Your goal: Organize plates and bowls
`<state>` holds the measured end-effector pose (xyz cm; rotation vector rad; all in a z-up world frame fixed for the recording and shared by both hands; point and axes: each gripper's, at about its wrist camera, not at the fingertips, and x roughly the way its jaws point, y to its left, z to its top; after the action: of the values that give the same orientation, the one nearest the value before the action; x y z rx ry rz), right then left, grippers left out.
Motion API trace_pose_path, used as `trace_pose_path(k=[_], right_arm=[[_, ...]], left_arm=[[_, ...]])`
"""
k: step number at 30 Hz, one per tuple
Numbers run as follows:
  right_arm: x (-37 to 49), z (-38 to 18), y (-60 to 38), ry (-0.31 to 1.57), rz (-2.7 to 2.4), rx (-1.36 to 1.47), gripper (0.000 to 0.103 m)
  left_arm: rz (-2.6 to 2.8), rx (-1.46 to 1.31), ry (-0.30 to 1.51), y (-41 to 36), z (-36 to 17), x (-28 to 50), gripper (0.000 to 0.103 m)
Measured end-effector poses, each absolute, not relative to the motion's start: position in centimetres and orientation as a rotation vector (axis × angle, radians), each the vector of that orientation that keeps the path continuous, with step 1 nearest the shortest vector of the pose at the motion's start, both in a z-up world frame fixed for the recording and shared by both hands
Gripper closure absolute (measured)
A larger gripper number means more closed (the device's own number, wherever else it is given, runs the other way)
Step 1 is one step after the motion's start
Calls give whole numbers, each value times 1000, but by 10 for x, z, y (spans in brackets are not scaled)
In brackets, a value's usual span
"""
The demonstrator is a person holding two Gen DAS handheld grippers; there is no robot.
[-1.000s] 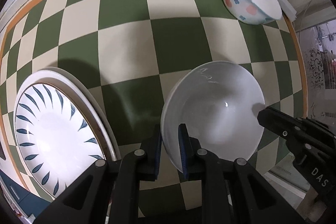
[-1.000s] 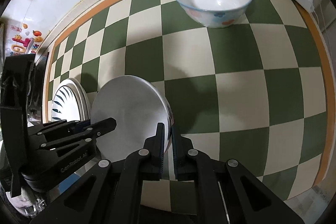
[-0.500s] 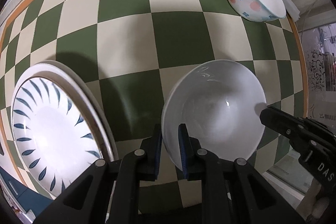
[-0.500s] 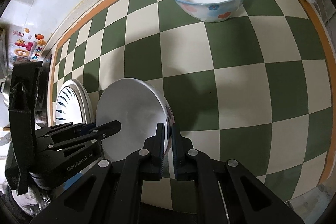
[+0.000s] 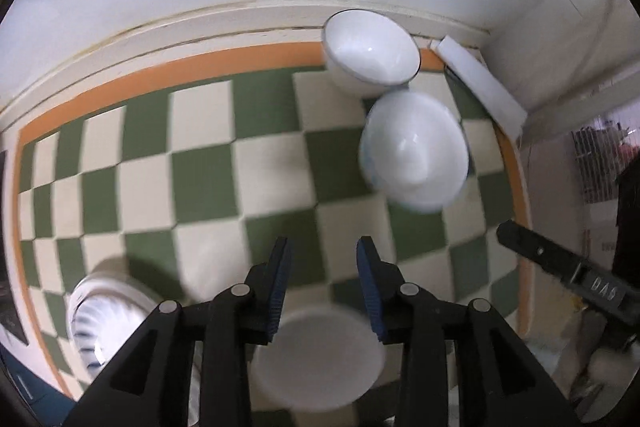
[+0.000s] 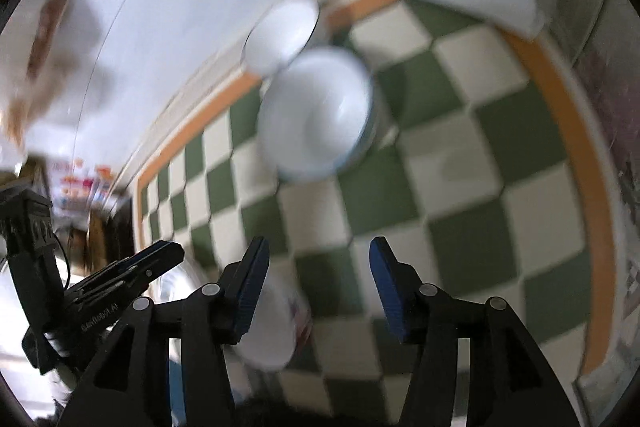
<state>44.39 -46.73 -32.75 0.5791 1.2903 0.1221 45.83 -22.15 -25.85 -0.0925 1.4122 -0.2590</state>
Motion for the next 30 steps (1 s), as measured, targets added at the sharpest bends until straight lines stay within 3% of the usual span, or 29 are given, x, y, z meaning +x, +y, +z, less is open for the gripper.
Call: trace_pose_path(k=[16, 17, 18, 22, 30], right_arm=[[535, -384, -491, 1359, 60, 614, 48], [540, -389, -489, 1370, 58, 610, 49], [542, -393, -490, 1378, 57, 604, 50], [548, -403, -484, 1404, 62, 586, 87], [545, -394, -474, 1398, 49, 558, 91]], left_arm=[[-269, -68, 1605, -279, -346, 550, 72], [-272, -65, 1611, -281, -349, 551, 79], [-277, -59, 1620, -283, -353, 550, 89], [-293, -34, 1606, -291, -357, 549, 93], [-302, 3, 1586, -294, -344, 536, 93]])
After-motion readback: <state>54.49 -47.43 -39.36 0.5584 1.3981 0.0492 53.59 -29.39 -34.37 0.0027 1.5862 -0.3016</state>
